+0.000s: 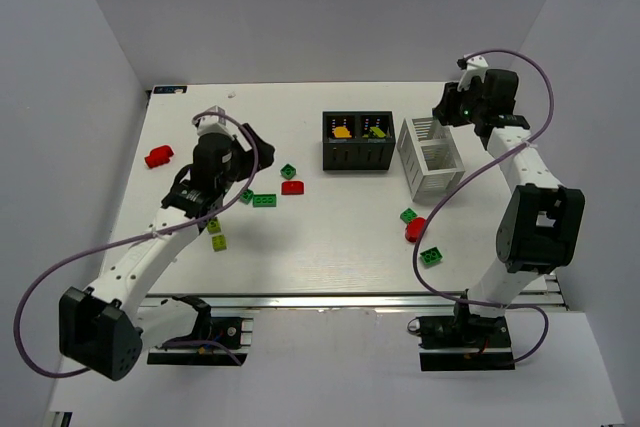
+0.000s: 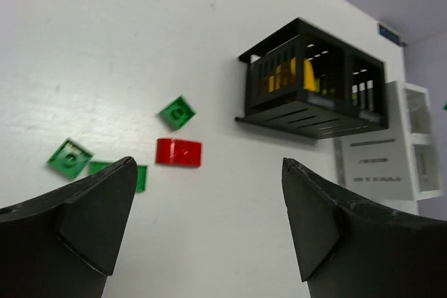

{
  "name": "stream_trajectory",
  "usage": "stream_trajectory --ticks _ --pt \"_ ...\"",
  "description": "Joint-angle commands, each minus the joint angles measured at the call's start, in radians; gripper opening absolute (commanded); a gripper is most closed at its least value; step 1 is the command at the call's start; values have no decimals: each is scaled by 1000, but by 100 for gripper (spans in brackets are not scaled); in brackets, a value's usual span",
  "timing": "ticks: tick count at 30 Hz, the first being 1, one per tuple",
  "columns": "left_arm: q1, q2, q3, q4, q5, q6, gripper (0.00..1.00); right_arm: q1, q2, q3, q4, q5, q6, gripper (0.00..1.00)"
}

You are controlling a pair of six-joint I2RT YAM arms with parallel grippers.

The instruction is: Sort the legos into containers by color

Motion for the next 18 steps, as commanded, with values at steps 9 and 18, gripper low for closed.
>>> stream_trajectory --ticks 9,18 --pt "15 -180 -99 -300 -188 -42 95 25 57 64 -45 13 -54 1" --pt "20 -263 -94 -465 -302 -62 98 36 73 50 -41 24 -53 40"
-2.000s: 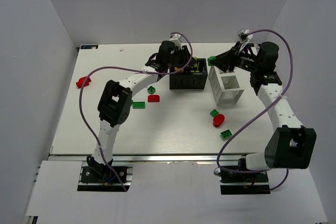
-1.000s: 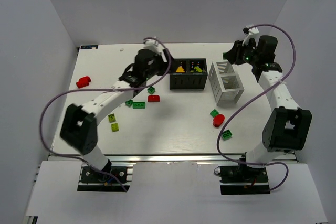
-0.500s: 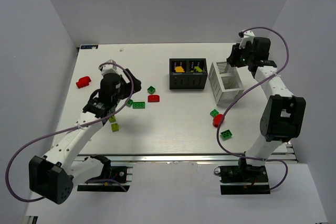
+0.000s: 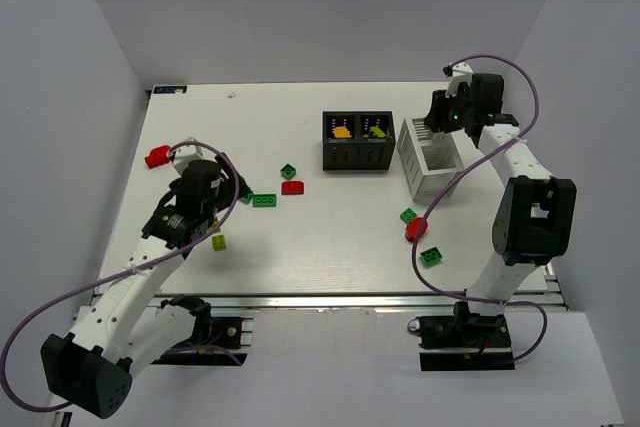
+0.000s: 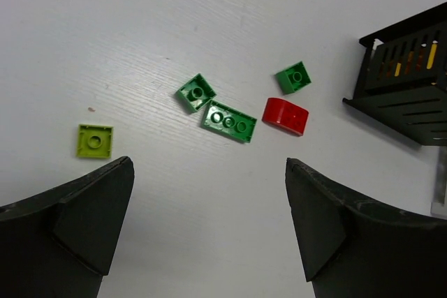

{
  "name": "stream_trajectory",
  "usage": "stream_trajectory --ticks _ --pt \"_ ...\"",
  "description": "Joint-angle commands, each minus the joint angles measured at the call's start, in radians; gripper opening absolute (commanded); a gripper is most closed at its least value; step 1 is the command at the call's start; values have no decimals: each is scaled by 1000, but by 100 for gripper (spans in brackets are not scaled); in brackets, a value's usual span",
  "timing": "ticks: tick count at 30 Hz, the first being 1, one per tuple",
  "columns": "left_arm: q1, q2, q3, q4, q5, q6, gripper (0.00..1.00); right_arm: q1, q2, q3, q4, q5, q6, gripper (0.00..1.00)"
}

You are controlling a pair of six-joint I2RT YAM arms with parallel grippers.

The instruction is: Sort the legos into containers by color

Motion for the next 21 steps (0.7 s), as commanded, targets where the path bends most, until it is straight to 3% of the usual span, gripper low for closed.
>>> stream_trajectory --ticks 1,10,13,14,18,19,21 --pt "12 -34 5 -102 -69 -26 98 -1 10 38 13 5 -14 44" --pt "87 -28 -18 -153 13 -96 98 -1 -19 85 2 -37 -8 63" --pt "121 7 -13 -171 39 -77 98 -1 -51 116 -18 -137 -72 84" --pt "130 15 -12 -182 53 -71 98 -1 -86 102 -12 -240 -142 89" --pt "200 50 -25 -196 96 -24 98 -1 -244 -98 167 -662 -282 89" --pt "217 59 -33 -196 108 -10 98 -1 -244 -118 168 -663 -294 89" --pt "260 85 -50 -188 151 18 98 20 -243 -96 52 -829 -375 85"
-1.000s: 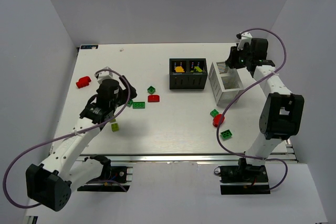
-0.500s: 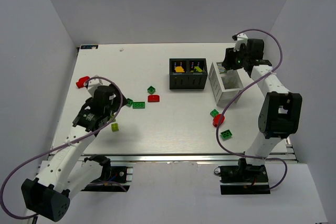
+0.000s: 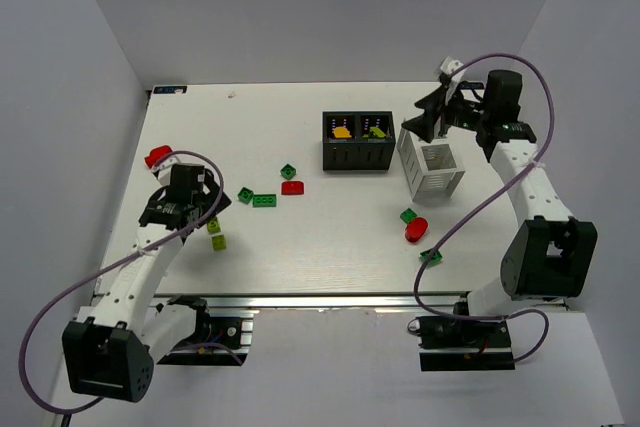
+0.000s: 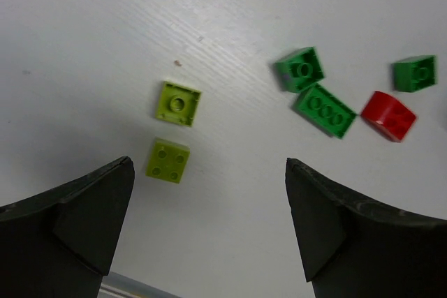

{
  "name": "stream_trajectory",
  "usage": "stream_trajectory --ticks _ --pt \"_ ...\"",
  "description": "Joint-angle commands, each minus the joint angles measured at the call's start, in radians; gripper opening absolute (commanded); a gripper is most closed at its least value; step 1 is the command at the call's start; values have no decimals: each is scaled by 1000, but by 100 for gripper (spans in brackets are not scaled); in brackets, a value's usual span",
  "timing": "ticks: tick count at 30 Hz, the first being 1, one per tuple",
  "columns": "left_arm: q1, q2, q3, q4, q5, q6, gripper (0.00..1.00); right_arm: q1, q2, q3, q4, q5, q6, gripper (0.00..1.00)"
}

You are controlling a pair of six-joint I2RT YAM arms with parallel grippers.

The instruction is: Sort the legos into containers by color

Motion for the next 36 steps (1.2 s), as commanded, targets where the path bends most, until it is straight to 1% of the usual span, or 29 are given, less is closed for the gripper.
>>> stream_trajectory --ticks 1,2,3,5,6,7,8,9,15,18,21,32,33,35,36 --pt "59 52 -37 -13 74 81 98 57 -18 6 -60 -345 -165 69" --pt "69 66 -44 1 93 95 97 74 -15 14 -151 -337 -189 59" --pt "81 78 -57 9 96 115 97 115 -17 14 -189 -325 -232 42" --pt "89 112 -73 53 113 125 96 150 -33 -11 -198 -282 -229 27" --pt "96 121 -79 70 117 132 95 167 -43 -26 -191 -264 -211 22" --pt "98 150 -83 81 117 142 95 199 -59 -60 -174 -218 -193 21" --pt "104 169 -83 100 117 150 95 213 -69 -77 -139 -200 -176 23" --pt "107 186 -82 110 125 165 95 235 -81 -101 -129 -178 -151 27" --pt "116 287 -61 206 144 213 93 250 -89 -124 -89 -164 -93 34" --pt "125 347 -50 234 145 234 89 250 -89 -126 -85 -158 -84 35" --pt "138 393 -42 252 157 247 83 250 -90 -127 -76 -156 -71 36" --pt "153 441 -42 286 153 256 69 249 -79 -131 -60 -144 -53 36" --pt "153 441 -42 285 154 260 65 250 -78 -131 -59 -144 -50 37" --pt "153 438 -50 286 151 260 61 250 -78 -132 -56 -144 -42 37" --pt "153 436 -51 288 150 259 57 249 -76 -131 -53 -144 -39 36"
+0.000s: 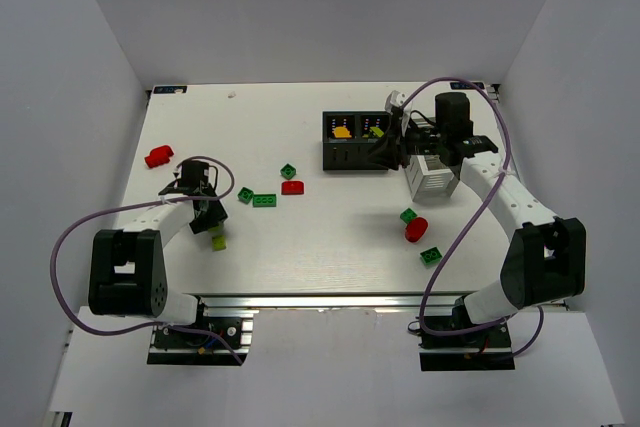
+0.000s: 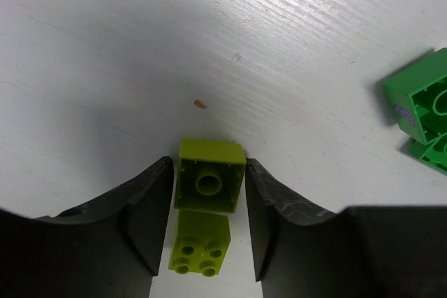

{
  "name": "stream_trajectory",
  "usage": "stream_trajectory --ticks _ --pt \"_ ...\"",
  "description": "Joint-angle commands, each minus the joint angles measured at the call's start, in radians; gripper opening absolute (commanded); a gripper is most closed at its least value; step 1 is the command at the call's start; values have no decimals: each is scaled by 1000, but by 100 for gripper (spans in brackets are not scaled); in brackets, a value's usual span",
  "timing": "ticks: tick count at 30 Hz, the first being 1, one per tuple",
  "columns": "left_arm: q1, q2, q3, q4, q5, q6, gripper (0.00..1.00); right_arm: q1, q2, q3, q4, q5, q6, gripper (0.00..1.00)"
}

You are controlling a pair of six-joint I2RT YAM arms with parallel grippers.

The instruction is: Sort the legos into containers by color

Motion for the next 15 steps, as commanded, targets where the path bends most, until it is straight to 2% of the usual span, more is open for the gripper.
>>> stream_trajectory --ticks 1,9,12,13,14,15 --pt "5 -14 11 23 4 10 55 -3 -18 -4 36 0 19 36" --pt "5 -68 15 9 7 6 32 -5 -26 1 52 17 37 37" --pt "5 -106 36 1 54 6 23 -5 -27 5 72 38 68 37" --pt "2 -120 43 1 109 6 19 -6 -29 7 83 44 89 37" --pt "-4 -134 52 1 132 -3 17 -11 -30 16 88 55 101 36" --pt "-12 -149 64 7 152 -8 16 -15 -30 21 94 78 115 30"
